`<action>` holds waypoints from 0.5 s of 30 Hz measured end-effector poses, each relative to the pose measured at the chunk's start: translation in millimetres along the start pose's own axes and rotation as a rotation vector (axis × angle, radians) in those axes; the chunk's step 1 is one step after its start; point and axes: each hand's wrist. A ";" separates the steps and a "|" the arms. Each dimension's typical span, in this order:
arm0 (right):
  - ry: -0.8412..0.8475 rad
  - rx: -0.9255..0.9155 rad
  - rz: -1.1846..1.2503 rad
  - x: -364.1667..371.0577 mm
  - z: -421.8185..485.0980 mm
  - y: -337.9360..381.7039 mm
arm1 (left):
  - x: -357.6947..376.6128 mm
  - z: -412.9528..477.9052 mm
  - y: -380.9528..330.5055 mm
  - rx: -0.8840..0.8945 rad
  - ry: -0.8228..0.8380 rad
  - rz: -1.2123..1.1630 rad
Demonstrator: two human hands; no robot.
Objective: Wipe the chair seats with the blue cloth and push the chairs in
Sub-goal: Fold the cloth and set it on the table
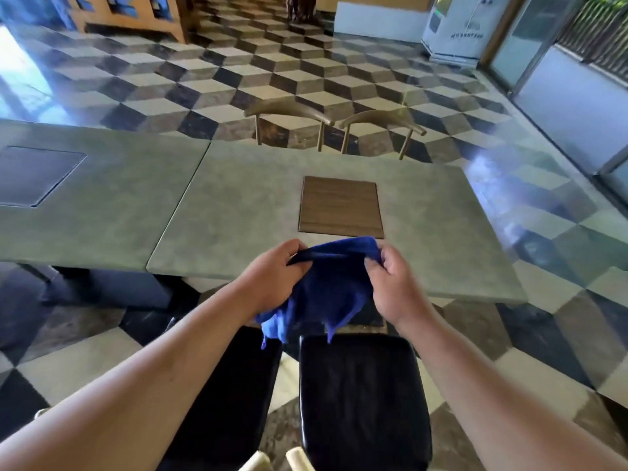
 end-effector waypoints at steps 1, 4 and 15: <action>-0.030 0.057 -0.009 5.1 0.2 1.4 | -3.4 2.8 -2.8 0.010 0.009 -0.030; 0.063 0.244 0.113 16.6 -1.7 0.0 | -10.7 9.0 -12.0 0.043 -0.012 -0.068; 0.468 0.255 0.147 50.9 -0.6 -6.5 | -50.7 17.4 -6.1 -0.067 -0.001 -0.014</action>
Point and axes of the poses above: each hand's wrist, its own z-axis towards the middle knuckle, its own x-axis out of the palm, y = z × x, and after that the axes turned 14 degrees about -x, right-handed
